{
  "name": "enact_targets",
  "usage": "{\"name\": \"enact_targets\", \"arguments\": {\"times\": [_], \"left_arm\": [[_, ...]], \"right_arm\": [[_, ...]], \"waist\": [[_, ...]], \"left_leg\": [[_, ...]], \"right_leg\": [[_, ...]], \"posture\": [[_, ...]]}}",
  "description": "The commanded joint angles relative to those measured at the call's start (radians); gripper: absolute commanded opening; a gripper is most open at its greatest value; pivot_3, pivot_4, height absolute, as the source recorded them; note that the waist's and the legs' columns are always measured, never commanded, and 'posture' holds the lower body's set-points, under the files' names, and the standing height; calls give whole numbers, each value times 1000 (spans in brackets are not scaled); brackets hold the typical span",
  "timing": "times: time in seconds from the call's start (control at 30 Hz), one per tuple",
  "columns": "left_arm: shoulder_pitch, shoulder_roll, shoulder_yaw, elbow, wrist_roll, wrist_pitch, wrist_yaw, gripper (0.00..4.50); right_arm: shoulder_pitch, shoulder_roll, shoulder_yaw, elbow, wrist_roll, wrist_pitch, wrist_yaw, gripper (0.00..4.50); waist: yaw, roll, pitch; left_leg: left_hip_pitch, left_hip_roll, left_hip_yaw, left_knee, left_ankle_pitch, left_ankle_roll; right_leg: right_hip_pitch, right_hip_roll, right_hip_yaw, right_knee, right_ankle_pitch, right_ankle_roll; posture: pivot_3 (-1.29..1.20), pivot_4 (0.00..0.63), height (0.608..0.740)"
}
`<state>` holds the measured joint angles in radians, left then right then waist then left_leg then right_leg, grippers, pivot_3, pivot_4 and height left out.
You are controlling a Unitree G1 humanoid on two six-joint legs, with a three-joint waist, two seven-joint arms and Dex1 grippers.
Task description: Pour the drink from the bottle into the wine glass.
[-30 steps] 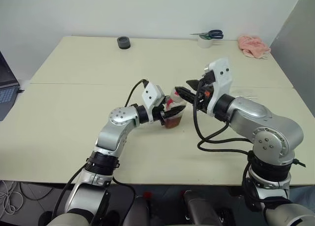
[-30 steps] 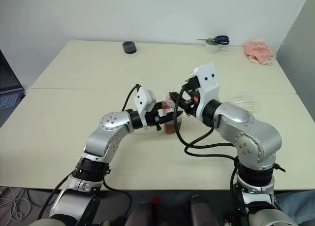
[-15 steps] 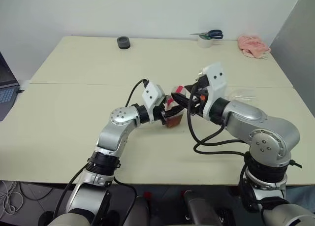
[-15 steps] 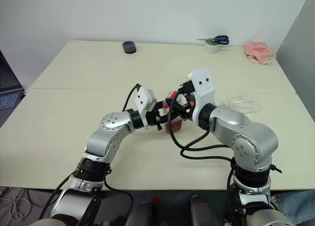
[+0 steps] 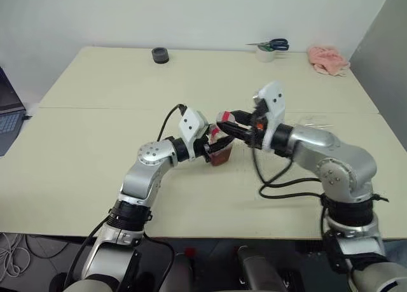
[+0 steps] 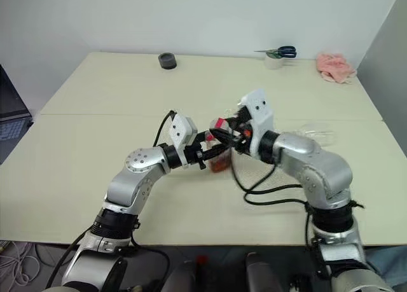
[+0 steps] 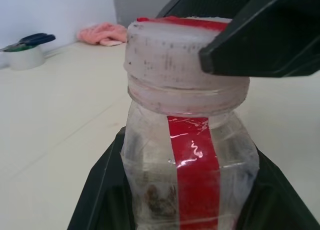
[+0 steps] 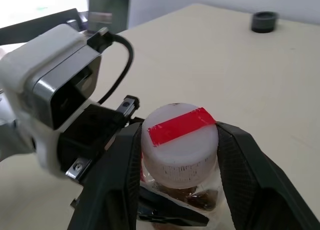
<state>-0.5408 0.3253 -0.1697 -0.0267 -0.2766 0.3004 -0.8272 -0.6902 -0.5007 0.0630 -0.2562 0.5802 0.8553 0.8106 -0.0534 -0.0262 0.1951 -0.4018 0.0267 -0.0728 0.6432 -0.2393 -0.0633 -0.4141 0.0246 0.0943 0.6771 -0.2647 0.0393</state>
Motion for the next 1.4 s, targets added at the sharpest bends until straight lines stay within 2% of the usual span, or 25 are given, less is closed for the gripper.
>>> {"name": "enact_targets", "arguments": {"times": [0.03, 0.17, 0.37, 0.63, 1.07, 1.4], "left_arm": [[-32, 0, 45, -45, -29, 8, 18, 1812], [-31, 6, 54, -60, -36, 19, 13, 1806], [-20, 10, 62, -68, -29, 17, 21, 1805], [-39, -5, 49, -38, -26, 7, 16, 1798], [-77, -29, 31, 22, -24, -18, -19, 1797], [-78, -32, 31, 32, -26, -24, -25, 1797]], "right_arm": [[-91, -61, 115, 211, -70, -266, 372, 1832], [-156, -73, 152, 353, -121, -372, 503, 1832], [-158, -71, 155, 360, -128, -357, 515, 1832], [-133, -87, 90, 259, -88, -271, 453, 4499], [-38, -47, -27, 36, -41, -120, 158, 4500], [-50, -9, -39, 4, -62, -115, 6, 4500]], "waist": [[-5, 0, 0], [-19, 0, 1], [-18, 0, 1], [-11, 0, 1], [-3, 0, 1], [-4, 0, 1]], "left_leg": [[1, 0, 1, 0, 0, 0], [2, 3, 1, -1, 0, 0], [1, 1, 0, 0, 0, 0], [1, 1, 0, 0, 0, 0], [1, 0, 0, 1, 0, 0], [1, 1, 0, 1, 0, 0]], "right_leg": [[0, 0, 1, 0, 0, 0], [0, 3, 1, 2, 0, 0], [-1, 1, 1, 3, 0, -1], [0, 0, 1, 3, 0, -1], [0, 0, 1, 3, 0, -1], [0, 0, 1, 3, 0, -1]], "posture": [[0, 150, 740], [0, 150, 740], [0, 150, 740], [0, 150, 740], [0, 150, 740], [0, 150, 740]]}}
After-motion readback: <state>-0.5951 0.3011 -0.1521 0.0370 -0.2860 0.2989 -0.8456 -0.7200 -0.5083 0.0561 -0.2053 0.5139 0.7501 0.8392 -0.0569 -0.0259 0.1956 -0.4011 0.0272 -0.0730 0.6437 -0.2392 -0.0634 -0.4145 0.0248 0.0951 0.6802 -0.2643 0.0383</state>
